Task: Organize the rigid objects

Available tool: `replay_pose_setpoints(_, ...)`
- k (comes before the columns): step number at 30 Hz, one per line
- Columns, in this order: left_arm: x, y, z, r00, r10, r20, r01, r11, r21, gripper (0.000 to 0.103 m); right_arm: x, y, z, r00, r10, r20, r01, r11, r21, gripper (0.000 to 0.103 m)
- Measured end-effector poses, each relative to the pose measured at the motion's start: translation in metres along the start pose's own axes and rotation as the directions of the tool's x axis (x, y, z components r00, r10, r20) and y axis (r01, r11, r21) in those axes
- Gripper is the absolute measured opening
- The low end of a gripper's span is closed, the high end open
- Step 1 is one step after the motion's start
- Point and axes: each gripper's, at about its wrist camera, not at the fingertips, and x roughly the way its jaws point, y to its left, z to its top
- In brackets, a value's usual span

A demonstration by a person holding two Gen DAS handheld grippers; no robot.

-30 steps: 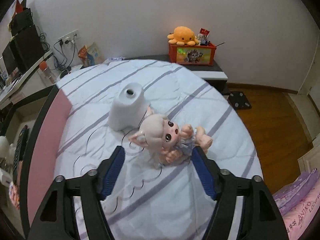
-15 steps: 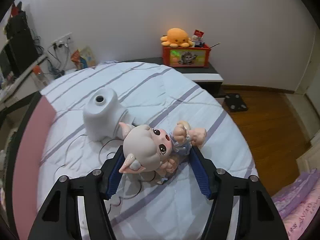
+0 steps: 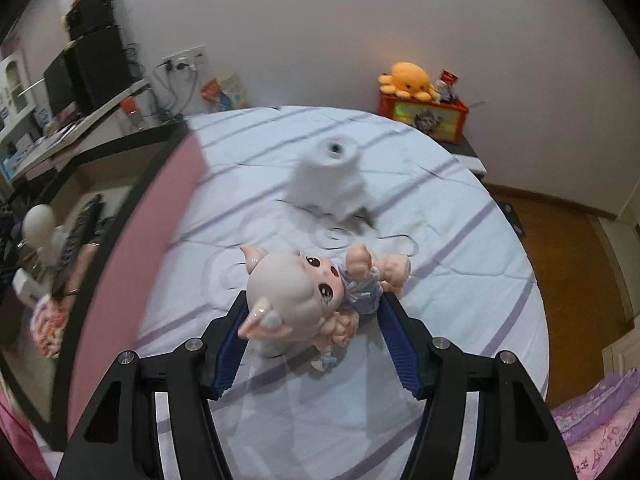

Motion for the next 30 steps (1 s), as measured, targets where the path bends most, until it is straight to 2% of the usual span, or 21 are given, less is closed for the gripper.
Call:
replay_pose_setpoints(4, -0.001, 0.001, 0.000, 1.000, -0.004, 0.002, 0.004, 1.000, -0.001, 0.009, -0.020, 0.020, 0.004, 0.998, 0.026, 0.050, -0.025, 0.999, -0.038, 0.063)
replay_pose_setpoints(6, -0.001, 0.002, 0.000, 1.000, -0.005, 0.003, 0.005, 1.000, -0.003, 0.009, -0.035, 0.034, 0.012, 0.994, 0.053, 0.093, -0.047, 0.997, -0.064, 0.050)
replay_pose_setpoints(8, -0.001, 0.002, -0.001, 1.000, -0.005, 0.003, 0.005, 1.000, -0.004, 0.009, -0.045, 0.049, 0.019, 0.988, 0.097, 0.119, -0.087, 0.992, -0.092, 0.046)
replay_pose_setpoints(12, -0.003, 0.001, -0.002, 1.000, -0.012, 0.004, 0.012, 1.000, -0.008, 0.009, -0.028, 0.071, 0.027, 0.995, 0.081, 0.053, -0.073, 0.988, -0.135, 0.046)
replay_pose_setpoints(14, -0.005, 0.003, -0.003, 1.000, -0.023, 0.009, 0.023, 1.000, -0.008, 0.009, -0.031, 0.067, 0.022, 0.994, 0.084, 0.075, -0.076, 0.991, -0.107, 0.046)
replay_pose_setpoints(15, -0.005, 0.003, -0.003, 1.000, -0.029, 0.010, 0.029, 1.000, -0.009, 0.009, -0.034, 0.064, 0.019, 0.994, 0.061, 0.095, -0.052, 0.994, -0.098, 0.046)
replay_pose_setpoints(18, -0.005, 0.003, -0.002, 1.000, -0.028, 0.012, 0.028, 1.000, -0.007, 0.009, -0.033, 0.053, 0.015, 0.997, -0.009, 0.076, 0.014, 0.997, -0.072, 0.054)
replay_pose_setpoints(22, -0.004, 0.004, -0.002, 0.999, -0.033, 0.014, 0.033, 0.999, -0.009, 0.009, -0.021, 0.036, 0.005, 1.000, -0.024, 0.010, 0.024, 0.999, -0.039, 0.055)
replay_pose_setpoints(25, -0.004, 0.004, -0.003, 0.999, -0.032, 0.014, 0.032, 0.999, -0.005, 0.009, -0.014, 0.031, -0.004, 0.999, -0.034, -0.025, 0.033, 0.998, -0.051, 0.066)
replay_pose_setpoints(30, -0.003, 0.002, -0.004, 1.000, -0.026, 0.011, 0.026, 1.000, -0.003, 0.009, -0.001, 0.028, -0.007, 0.998, -0.015, -0.053, 0.011, 0.997, -0.081, 0.067)
